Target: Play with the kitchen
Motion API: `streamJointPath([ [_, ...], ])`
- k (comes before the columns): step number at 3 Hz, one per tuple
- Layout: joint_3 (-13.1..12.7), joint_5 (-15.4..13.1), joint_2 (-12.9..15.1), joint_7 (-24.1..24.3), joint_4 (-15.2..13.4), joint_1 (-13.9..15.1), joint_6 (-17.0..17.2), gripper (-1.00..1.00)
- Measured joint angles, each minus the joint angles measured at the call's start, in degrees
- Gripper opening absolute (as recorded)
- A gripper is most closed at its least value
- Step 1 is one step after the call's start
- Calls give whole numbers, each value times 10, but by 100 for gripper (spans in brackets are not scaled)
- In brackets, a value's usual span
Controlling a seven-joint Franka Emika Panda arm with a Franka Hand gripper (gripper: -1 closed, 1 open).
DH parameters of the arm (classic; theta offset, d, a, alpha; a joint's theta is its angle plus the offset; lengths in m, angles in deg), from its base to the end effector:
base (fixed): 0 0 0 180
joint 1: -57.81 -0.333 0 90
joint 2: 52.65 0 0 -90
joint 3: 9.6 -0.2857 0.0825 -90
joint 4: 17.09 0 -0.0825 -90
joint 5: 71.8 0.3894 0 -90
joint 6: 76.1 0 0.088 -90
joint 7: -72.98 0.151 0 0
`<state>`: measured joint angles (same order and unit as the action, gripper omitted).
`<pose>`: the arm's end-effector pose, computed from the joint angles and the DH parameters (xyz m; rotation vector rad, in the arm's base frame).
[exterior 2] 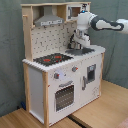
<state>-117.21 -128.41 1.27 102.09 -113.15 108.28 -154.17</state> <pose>0.5256 0.2127 0.4897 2.9872 0.6601 0.0589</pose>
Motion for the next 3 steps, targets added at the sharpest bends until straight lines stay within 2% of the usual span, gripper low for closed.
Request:
streamJointPath([
  [1,8,18,1,-11,10,-17,52,-100],
  [2,3,39,1,-15,10,-9,105,-100],
  [3,4,37,1,-43,28,-5,153,-100],
])
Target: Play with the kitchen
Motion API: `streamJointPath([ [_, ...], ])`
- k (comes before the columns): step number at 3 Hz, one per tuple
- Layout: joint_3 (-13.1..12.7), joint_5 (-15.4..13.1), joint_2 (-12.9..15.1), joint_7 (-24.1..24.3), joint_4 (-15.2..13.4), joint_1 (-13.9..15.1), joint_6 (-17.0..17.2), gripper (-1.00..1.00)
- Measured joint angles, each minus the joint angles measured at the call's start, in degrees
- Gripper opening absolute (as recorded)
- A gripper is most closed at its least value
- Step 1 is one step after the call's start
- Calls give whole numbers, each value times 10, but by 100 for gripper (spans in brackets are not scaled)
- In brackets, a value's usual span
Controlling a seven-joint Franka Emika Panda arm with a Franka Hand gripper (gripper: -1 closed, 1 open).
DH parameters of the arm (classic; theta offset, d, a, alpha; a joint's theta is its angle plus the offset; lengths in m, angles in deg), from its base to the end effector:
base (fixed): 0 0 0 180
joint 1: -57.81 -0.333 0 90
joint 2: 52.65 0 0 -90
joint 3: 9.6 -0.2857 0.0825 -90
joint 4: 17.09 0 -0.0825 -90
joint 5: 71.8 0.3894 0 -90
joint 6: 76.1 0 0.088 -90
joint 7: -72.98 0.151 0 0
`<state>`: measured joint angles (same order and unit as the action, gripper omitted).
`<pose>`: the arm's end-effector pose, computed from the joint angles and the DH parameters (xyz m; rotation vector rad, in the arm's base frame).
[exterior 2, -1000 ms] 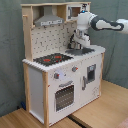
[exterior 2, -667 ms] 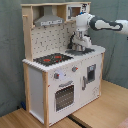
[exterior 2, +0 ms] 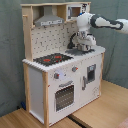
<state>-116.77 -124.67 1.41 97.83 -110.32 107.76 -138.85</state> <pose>0.5039 0.1758 0.4810 2.8628 0.7109 -0.3002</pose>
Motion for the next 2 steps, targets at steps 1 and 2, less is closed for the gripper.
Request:
streamJointPath([
  [1,28,-17,0,-27,25,-30,2,-100],
  [2,56,-31,0,-55,46,-62,3,-100],
])
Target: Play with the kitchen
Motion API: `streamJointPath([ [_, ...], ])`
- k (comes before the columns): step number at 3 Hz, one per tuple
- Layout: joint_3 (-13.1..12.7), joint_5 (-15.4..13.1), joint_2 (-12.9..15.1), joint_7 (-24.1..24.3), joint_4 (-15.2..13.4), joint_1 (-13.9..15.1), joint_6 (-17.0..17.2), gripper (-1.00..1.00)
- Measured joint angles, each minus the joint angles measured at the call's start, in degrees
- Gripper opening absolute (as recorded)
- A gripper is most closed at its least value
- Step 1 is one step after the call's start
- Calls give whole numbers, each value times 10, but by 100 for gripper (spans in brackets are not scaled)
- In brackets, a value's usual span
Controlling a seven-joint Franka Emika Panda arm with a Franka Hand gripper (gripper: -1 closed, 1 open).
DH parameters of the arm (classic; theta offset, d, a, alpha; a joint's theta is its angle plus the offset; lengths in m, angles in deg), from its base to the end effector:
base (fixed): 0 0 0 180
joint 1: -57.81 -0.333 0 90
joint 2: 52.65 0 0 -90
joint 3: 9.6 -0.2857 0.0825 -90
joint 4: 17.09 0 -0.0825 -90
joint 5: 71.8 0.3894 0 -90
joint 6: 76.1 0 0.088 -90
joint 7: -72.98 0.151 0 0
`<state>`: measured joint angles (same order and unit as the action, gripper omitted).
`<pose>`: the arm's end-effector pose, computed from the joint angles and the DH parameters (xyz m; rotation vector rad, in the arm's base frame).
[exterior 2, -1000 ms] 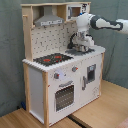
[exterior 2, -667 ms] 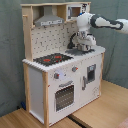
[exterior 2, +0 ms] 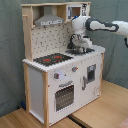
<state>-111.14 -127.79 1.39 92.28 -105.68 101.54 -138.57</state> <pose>0.5287 0.1856 0.4606 2.8035 0.8012 -0.3293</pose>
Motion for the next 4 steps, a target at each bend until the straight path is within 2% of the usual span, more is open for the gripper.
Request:
streamJointPath([
  [1,2,0,0,0,0,-6,0,-100],
  [2,3,0,0,0,0,-6,0,100],
  [3,-33,-4,-26,0,23,-32,2,100],
  [4,-68,-4,-59,10,17,-61,12,100],
])
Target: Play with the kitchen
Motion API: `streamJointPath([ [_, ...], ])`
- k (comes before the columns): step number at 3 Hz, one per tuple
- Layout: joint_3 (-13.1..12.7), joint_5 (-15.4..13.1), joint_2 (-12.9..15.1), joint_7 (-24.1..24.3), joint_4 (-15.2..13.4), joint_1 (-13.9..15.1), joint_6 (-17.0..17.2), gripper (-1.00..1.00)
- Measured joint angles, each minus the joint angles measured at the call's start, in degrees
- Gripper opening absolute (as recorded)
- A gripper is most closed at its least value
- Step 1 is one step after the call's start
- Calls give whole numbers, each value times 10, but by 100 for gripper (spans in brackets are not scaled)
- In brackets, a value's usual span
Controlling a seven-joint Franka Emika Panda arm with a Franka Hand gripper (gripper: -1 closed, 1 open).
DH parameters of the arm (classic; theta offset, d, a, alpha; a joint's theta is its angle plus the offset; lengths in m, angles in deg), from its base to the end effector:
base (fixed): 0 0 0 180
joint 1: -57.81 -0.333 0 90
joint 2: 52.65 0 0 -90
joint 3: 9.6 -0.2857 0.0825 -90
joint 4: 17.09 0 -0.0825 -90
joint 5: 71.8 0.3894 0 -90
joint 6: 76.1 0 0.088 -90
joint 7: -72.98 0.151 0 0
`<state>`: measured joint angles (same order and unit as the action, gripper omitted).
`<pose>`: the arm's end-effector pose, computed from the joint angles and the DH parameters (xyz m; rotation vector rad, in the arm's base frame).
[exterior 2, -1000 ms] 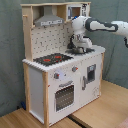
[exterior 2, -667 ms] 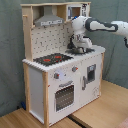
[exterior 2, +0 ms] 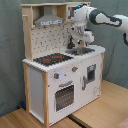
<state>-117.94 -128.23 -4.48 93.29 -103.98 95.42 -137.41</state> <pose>0.4708 0.2664 0.5372 2.7161 0.9541 -0.1040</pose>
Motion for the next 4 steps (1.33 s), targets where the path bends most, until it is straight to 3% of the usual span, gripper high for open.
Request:
streamJointPath([
  [1,-46,0,-32,13,-15,-1,9,100],
  [2,-80,-18,-73,25,-15,-1,3,100],
  [3,-84,-32,-117,28,-15,-4,-37,100],
  [4,-84,-68,-126,33,-26,-4,-79,100],
])
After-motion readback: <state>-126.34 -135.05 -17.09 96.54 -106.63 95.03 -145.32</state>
